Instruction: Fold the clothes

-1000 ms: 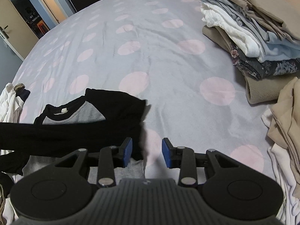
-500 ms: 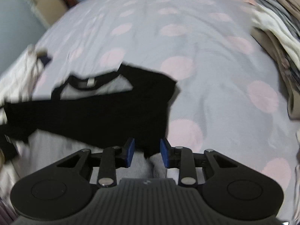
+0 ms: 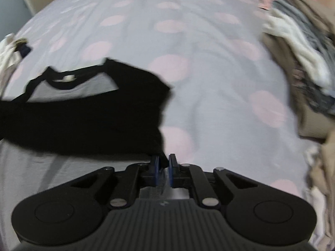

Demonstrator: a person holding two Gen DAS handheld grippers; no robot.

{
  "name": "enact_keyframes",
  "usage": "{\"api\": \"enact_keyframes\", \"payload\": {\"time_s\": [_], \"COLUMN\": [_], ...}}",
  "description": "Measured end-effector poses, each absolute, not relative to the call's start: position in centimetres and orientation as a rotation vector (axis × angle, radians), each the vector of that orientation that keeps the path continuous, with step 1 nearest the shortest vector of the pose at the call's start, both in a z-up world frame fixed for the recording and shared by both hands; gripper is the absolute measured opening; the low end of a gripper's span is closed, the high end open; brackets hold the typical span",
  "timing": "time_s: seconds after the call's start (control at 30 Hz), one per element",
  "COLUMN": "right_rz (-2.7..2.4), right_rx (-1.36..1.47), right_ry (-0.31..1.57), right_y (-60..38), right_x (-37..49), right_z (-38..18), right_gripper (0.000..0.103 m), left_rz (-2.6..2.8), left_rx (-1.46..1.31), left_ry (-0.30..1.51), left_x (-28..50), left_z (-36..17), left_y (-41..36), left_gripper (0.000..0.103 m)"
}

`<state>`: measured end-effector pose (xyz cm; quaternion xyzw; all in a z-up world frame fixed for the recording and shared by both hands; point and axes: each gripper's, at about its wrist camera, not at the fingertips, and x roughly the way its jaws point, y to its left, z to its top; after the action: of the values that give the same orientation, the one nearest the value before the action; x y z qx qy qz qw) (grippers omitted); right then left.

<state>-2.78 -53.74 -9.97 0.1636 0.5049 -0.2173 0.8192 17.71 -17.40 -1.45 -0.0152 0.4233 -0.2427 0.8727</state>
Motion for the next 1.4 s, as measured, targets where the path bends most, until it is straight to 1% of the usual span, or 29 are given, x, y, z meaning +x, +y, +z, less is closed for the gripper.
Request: {"api": "enact_keyframes", "payload": {"time_s": [0.1,0.2,0.23,0.27,0.37,0.4,0.5,0.6,0.87,1.0,1.03,1.07,1.1,1.23,1.33,1.4], "right_rz": [-0.442,-0.408,-0.406,-0.401,-0.38,-0.377,-0.394,-0.429,-0.473,-0.479,-0.471,-0.462,-0.456,-0.575,-0.615,-0.612], "right_rx": [0.404,0.402,0.417,0.439,0.505,0.521,0.579,0.668,0.74,0.851,0.883,0.914,0.93,0.837,0.795,0.79], "right_ry": [1.102,1.132,1.119,1.097,1.011,0.978,0.913,0.895,0.898,0.933,0.932,0.929,0.924,0.834,0.807,0.823], "right_y": [-54.4,-54.3,-54.6,-54.9,-56.1,-56.6,-58.2,-59.7,-61.4,-62.3,-62.4,-62.5,-62.5,-62.5,-62.7,-62.5], "right_x": [-3.2,-3.1,-3.3,-3.6,-4.2,-4.2,-3.3,-1.9,2.9,3.5,3.4,3.4,3.4,3.1,3.2,3.5], "right_z": [-11.1,-10.9,-10.4,-9.6,-6.8,-6.1,-5.7,-6.9,-10.0,-12.2,-12.7,-13.0,-13.2,-11.5,-10.9,-11.4], "right_gripper": [0.009,0.013,0.018,0.026,0.036,0.037,0.038,0.038,0.037,0.038,0.03,0.012,0.007,0.005,0.005,0.005], "left_rz": [-0.497,-0.486,-0.483,-0.484,-0.49,-0.492,-0.495,-0.499,-0.502,-0.509,-0.51,-0.51,-0.51,-0.54,-0.55,-0.545], "left_rx": [0.017,0.01,0.009,0.006,-0.004,-0.003,0.011,0.026,0.007,0.013,0.014,0.015,0.016,-0.011,0.011,0.035], "left_ry": [0.926,0.972,0.975,0.975,0.974,0.976,0.979,0.982,0.996,0.999,0.999,0.998,0.998,0.911,0.916,0.935], "left_x": [17.8,18.0,18.0,18.0,18.0,18.0,17.9,17.8,18.0,18.1,18.1,18.1,18.2,18.0,18.1,18.4], "left_z": [-3.2,-4.4,-4.4,-4.4,-4.4,-4.4,-4.3,-4.3,-4.4,-4.6,-4.7,-4.7,-4.8,-3.8,-4.0,-4.9], "left_y": [-18.1,-17.8,-17.7,-17.5,-17.3,-17.3,-17.6,-17.8,-17.2,-17.2,-17.2,-17.2,-17.2,-17.1,-17.6,-17.9], "left_gripper": [0.001,0.001,0.001,0.001,0.001,0.001,0.001,0.001,0.001,0.001,0.001,0.001,0.001,0.001,0.001,0.001]}}
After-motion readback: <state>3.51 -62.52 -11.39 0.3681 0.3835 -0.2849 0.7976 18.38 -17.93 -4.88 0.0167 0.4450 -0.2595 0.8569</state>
